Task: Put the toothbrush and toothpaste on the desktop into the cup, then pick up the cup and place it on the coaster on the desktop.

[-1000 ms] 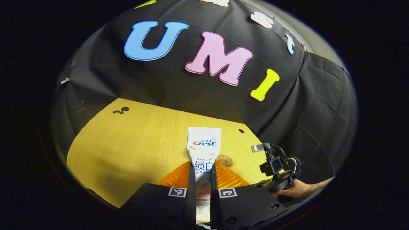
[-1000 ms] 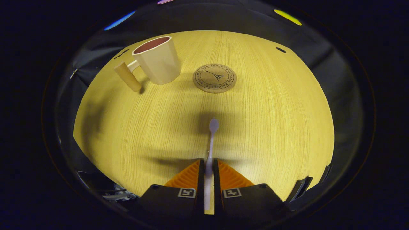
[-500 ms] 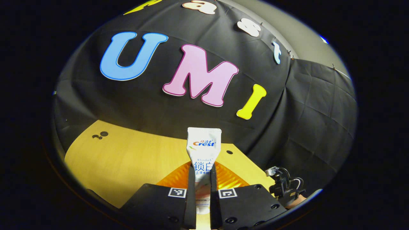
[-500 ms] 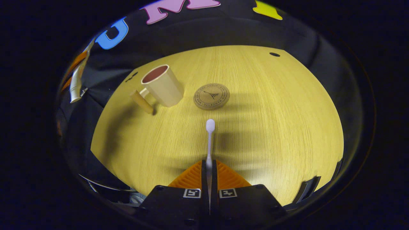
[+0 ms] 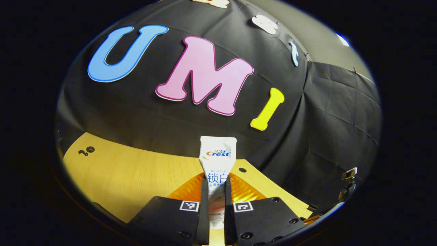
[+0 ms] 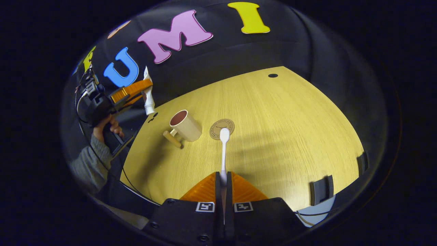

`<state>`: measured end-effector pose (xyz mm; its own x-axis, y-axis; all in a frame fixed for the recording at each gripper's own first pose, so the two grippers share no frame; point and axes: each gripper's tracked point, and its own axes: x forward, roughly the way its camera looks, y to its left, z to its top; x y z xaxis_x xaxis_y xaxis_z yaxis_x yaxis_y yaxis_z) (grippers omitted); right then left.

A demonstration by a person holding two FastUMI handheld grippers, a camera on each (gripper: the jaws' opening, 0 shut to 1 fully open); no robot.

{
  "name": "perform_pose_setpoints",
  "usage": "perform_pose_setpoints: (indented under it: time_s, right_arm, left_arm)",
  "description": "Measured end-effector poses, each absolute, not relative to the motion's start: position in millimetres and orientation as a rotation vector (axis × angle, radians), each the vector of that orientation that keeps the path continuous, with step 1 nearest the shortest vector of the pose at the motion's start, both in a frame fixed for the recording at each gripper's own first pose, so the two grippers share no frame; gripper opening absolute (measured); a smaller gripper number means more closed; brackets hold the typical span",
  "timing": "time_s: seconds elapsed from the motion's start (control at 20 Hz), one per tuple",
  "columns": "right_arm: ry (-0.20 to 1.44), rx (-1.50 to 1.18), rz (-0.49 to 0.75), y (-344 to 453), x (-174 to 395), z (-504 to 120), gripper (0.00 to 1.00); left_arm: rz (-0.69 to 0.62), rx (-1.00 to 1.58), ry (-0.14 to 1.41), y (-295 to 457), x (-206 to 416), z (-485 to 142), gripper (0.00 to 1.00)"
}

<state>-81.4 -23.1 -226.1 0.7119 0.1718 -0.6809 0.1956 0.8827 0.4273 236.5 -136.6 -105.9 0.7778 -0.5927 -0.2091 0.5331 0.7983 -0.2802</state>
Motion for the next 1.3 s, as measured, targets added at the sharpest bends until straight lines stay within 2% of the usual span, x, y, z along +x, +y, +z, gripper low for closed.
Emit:
perform_pose_setpoints:
  time_s: [0.35,0.7,1.0,1.1,1.2,1.25,1.3]
  right_arm:
    - [0.738,0.554,-0.115,-51,-107,-219,0.06]
    - [0.694,0.574,-0.195,-69,-130,-201,0.06]
    - [0.651,0.587,-0.233,-72,-143,-188,0.06]
    - [0.655,0.581,-0.232,-72,-147,-187,0.06]
    - [0.657,0.582,-0.225,-72,-149,-182,0.06]
    - [0.659,0.581,-0.221,-72,-148,-181,0.06]
    - [0.658,0.58,-0.213,-72,-147,-179,0.06]
  left_arm:
    - [-0.591,-0.132,0.346,-158,267,-159,0.22]
    - [-0.581,-0.066,0.356,-166,270,-195,0.23]
    - [-0.548,-0.048,0.395,-156,264,-214,0.28]
    - [-0.555,-0.051,0.408,-155,259,-216,0.31]
    - [-0.552,-0.045,0.424,-152,253,-221,0.43]
    - [-0.544,-0.04,0.428,-150,250,-221,0.53]
    - [-0.536,-0.036,0.424,-147,248,-220,0.57]
